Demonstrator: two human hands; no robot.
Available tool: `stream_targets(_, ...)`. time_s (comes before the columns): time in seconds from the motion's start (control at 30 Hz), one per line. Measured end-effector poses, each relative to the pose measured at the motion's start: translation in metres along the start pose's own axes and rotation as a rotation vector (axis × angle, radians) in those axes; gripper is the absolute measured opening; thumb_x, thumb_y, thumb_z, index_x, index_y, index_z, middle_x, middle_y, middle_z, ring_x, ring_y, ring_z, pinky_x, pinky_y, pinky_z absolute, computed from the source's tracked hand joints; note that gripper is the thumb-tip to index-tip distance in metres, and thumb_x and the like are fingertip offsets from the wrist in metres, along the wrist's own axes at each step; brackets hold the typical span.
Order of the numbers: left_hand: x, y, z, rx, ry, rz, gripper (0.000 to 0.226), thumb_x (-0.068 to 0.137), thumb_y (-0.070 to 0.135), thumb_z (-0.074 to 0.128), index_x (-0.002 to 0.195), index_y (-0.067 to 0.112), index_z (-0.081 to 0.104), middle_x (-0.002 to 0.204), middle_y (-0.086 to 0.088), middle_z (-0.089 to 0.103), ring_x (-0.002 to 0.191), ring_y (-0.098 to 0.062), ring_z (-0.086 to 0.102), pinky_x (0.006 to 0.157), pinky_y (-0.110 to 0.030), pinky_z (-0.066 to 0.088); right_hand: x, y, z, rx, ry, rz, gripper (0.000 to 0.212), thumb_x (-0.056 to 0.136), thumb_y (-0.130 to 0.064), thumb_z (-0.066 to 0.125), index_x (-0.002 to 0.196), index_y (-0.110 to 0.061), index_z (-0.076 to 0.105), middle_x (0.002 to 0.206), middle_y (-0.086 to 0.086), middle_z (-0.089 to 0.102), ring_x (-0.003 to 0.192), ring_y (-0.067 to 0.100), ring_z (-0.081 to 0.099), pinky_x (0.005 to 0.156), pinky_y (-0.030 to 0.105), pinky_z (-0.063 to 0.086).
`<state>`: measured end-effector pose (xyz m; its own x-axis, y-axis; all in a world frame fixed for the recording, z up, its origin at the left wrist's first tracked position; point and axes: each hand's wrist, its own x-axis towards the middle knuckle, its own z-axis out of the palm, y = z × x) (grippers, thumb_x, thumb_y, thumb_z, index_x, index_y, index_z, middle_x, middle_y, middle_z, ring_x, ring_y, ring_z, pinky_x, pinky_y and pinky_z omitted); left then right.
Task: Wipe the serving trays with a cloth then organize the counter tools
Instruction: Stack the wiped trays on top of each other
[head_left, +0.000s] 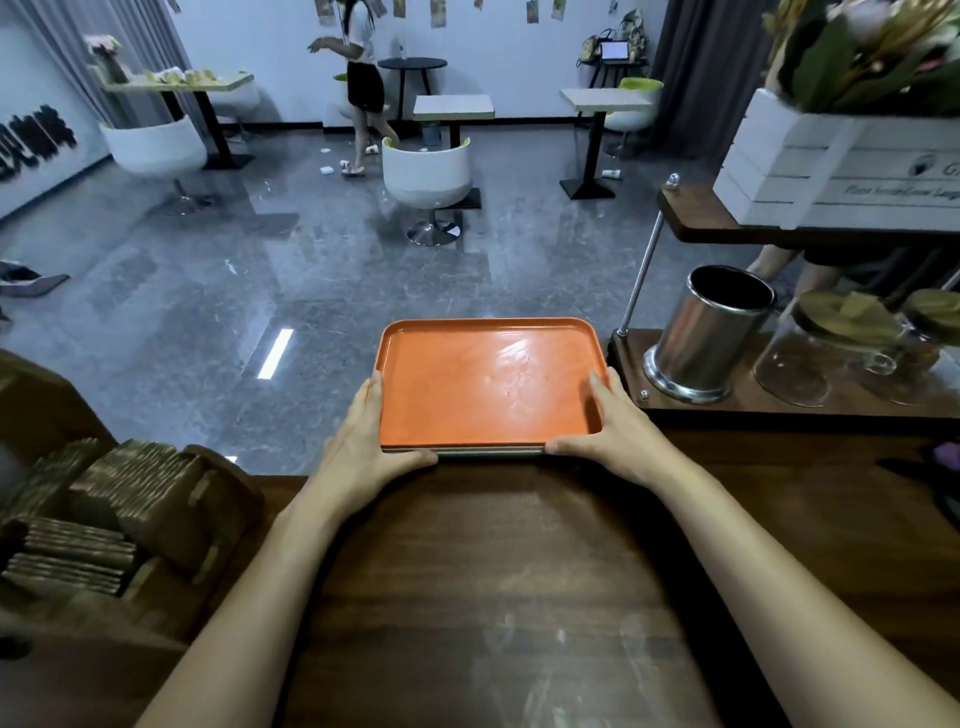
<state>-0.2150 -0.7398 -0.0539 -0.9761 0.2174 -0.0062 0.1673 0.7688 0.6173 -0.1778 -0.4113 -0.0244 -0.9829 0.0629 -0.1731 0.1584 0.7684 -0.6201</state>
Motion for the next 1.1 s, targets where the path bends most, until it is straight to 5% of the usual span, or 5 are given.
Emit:
stream_targets(0.3,-0.011,-0.003,-0.001,-0.043,-0.01,-0.029,0.133,0.069,0.073,0.078,0.154,0.051,-0.021,0.172,0.002,-0.001,0.155,-0.03,0.019,0.122,-0.057,0.027,-0.041,0.011,0.016,0.098,0.196,-0.086,0.11,0.078,-0.052,0.081,0.162,-0.027,0.014,0.167,-0.016,0.005,0.151,0.011,0.018,0.114,0.026,0.023)
stream_targets(0.5,-0.035,0.029,0.017,0.17,0.157,0.191,0.119,0.078,0.075,0.064,0.159,0.041,-0.015,0.167,0.003,-0.028,0.151,-0.014,-0.033,0.126,-0.047,-0.008,-0.079,0.036,0.021,0.144,0.189,-0.073,0.098,0.081,-0.058,0.074,0.16,-0.038,0.018,0.166,-0.019,0.005,0.151,0.007,0.016,0.115,0.029,0.023)
stream_targets(0.7,-0.065,0.098,0.069,0.086,-0.046,0.378,0.108,0.081,0.077,0.06,0.162,0.04,0.001,0.169,0.013,-0.016,0.153,-0.004,-0.024,0.127,-0.036,-0.001,-0.12,0.054,0.008,0.207,0.206,-0.087,0.106,0.069,-0.08,0.062,0.158,-0.042,0.019,0.165,-0.021,0.012,0.149,-0.002,0.014,0.122,0.031,0.02)
stream_targets(0.9,-0.096,0.162,0.127,-0.041,-0.295,0.433,0.112,0.075,0.079,0.066,0.162,0.043,0.006,0.163,0.028,-0.013,0.15,0.007,-0.019,0.128,-0.035,0.007,-0.178,0.091,-0.025,0.189,0.253,-0.104,0.084,0.085,-0.059,0.069,0.156,-0.046,0.026,0.164,-0.019,0.02,0.148,-0.004,0.017,0.124,0.03,0.02)
stream_targets(1.1,-0.131,0.244,0.196,-0.094,-0.361,0.476,0.116,0.068,0.089,0.061,0.159,0.046,0.003,0.169,0.017,-0.002,0.153,0.003,-0.012,0.128,-0.033,0.007,-0.25,0.156,-0.069,0.163,0.295,-0.09,0.083,0.086,-0.058,0.068,0.157,-0.04,0.028,0.163,-0.021,0.022,0.148,-0.007,0.018,0.122,0.023,0.02)
